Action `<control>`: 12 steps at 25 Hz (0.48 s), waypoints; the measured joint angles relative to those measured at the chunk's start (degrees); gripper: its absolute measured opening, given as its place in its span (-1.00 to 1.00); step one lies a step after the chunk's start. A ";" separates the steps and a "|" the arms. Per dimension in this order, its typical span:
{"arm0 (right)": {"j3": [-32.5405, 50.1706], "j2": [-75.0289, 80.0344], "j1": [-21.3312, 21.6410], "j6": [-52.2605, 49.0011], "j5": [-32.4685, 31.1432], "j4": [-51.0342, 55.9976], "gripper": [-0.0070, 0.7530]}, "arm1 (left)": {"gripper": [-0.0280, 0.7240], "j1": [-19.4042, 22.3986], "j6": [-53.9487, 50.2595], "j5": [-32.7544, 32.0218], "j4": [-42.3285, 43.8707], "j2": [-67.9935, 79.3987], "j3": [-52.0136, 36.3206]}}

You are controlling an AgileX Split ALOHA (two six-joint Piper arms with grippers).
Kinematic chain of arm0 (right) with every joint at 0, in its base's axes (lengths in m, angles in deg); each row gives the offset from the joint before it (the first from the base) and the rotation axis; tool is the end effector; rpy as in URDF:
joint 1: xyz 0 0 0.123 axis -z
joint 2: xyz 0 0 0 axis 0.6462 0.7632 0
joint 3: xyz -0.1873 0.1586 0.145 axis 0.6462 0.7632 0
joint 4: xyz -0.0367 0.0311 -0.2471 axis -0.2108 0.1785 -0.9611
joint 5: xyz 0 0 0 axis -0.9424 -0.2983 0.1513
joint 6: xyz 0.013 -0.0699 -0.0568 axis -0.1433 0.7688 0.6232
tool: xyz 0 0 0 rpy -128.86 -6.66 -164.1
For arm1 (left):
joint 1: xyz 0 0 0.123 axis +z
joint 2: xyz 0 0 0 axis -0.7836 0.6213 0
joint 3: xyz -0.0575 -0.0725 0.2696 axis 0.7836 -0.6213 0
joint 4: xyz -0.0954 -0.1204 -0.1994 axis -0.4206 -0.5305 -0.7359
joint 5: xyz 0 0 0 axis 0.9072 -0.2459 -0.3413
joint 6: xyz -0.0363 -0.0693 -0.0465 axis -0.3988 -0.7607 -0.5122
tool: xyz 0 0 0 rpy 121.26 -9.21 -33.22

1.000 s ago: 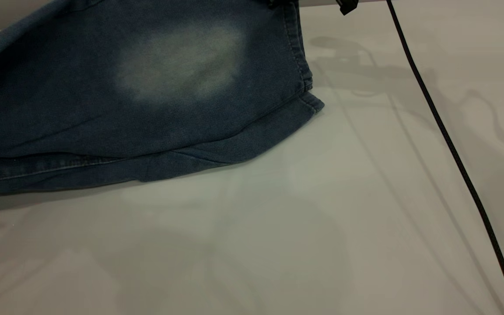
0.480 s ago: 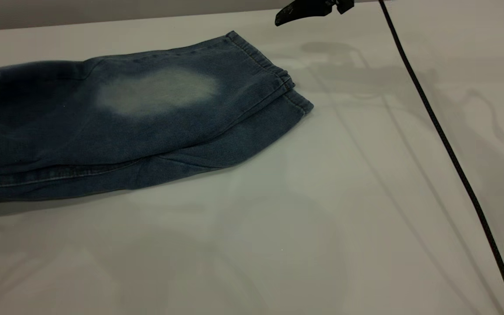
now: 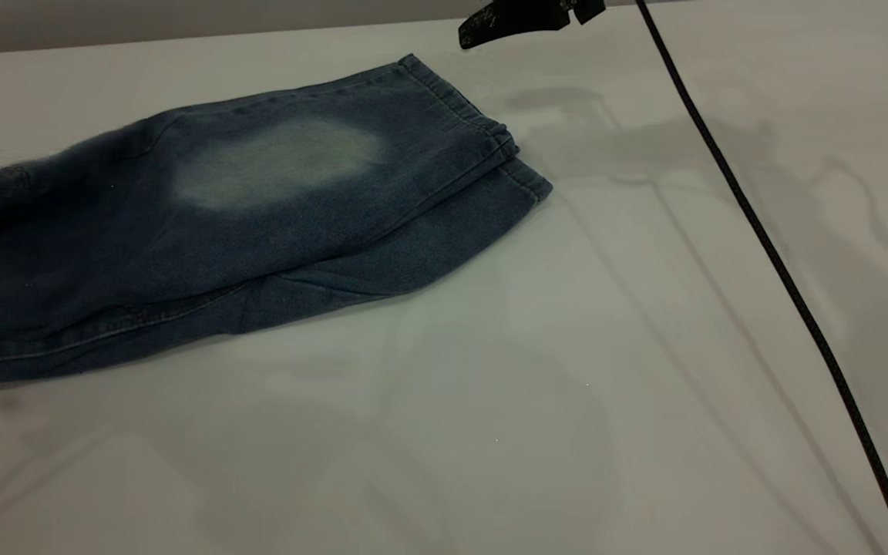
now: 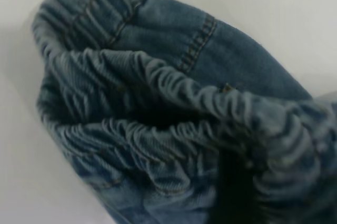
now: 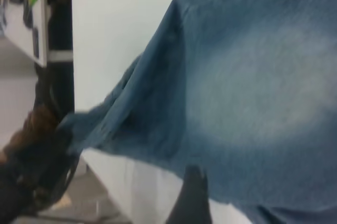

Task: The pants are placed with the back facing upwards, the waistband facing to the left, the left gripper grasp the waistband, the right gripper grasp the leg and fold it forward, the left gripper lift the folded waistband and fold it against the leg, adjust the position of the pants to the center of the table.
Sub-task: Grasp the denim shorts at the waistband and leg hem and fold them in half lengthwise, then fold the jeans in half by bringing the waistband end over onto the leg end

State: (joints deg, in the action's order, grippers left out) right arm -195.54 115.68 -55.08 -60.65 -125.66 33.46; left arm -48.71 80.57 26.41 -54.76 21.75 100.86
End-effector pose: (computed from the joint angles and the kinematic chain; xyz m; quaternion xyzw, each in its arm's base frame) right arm 0.4618 0.1981 0.1428 -0.0592 0.8709 0.4830 0.0694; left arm 0.2343 0.0241 0.1473 -0.5137 0.7942 -0.0957 0.3103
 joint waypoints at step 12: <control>0.00 0.00 0.00 0.91 -0.69 0.27 0.50 | 0.45 0.42 13.99 -4.71 -0.75 -4.76 -0.06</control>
State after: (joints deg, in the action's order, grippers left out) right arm -195.54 115.68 -55.08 -59.75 -126.35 33.74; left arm -48.30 94.57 21.70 -55.52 16.99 100.80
